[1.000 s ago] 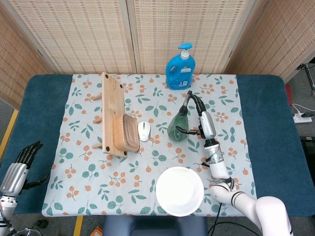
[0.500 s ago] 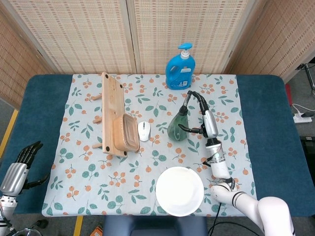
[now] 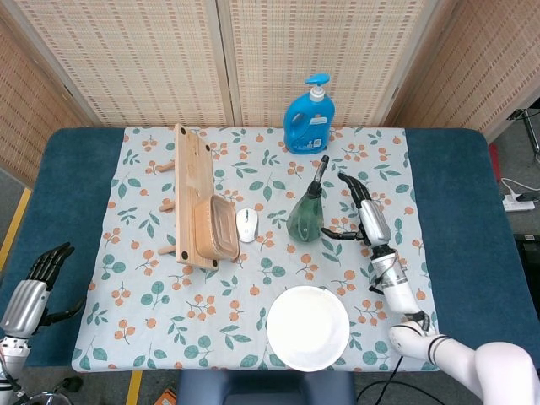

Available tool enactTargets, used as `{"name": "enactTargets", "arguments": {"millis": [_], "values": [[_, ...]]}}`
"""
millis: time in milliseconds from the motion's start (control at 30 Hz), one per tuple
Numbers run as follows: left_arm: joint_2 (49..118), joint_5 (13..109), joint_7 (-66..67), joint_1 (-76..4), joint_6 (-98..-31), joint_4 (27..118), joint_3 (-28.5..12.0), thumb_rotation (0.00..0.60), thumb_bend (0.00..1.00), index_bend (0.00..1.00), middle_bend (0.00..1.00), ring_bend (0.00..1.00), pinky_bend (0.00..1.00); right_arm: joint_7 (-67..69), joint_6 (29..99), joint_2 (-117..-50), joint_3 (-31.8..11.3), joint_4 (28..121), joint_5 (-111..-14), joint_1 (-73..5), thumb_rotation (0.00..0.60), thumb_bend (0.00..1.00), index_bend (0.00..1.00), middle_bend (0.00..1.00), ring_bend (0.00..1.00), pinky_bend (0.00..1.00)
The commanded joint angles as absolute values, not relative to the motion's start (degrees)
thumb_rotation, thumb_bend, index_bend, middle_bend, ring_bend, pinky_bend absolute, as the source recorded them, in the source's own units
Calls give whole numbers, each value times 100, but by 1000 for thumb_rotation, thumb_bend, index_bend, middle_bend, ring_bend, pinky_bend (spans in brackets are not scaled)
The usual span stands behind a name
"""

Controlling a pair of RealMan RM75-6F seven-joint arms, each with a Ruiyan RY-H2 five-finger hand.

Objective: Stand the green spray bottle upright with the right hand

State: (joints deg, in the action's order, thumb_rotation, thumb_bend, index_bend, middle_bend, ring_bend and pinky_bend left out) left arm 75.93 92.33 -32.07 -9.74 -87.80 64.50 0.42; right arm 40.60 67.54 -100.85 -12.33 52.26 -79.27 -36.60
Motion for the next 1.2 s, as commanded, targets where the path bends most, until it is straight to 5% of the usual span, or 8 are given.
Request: {"name": "enactTargets", "arguments": {"millis": [33,167,233,333,467,967,1200], "values": [[7593,9250,-3162,-962,-8805,6458,52,600,261,16,0,0,0,2960,6270,-8889,-715,6435,-7988,-3297,600,0,0,59,0,0],[7589,9206,-3124,-961,-8775,6468,36,600,261,18,0,0,0,-147,5975,-7537,-226,7424,-7661,-3053,600,0,0,59,0,0],[7590,9168,-3122,-967,-8742,6475,18,600,260,21,0,0,0,-2781,6506,-7370,-282,7844,-6781,-2785,600,0,0,59,0,0],[7594,9134,-3101,-976,-8706,6484,-1,600,260,22,0,0,0,-4109,7260,-7316,-549,8723,-5860,-2508,600,32,0,59,0,0],[7604,9113,-3076,-983,-8670,6478,-7,600,260,22,0,0,0,-3764,7689,-7046,-563,9032,-6146,-2258,600,103,0,59,0,0],[7589,9041,-3059,-1011,-8612,6529,-70,600,261,22,0,0,0,-2851,8355,-7095,-175,9089,-7494,-1664,600,109,0,59,0,0],[7582,9055,-3088,-1009,-8633,6524,-72,600,260,22,0,0,0,-2506,8012,-7018,-208,9121,-7442,-1642,600,106,0,59,0,0]]}}
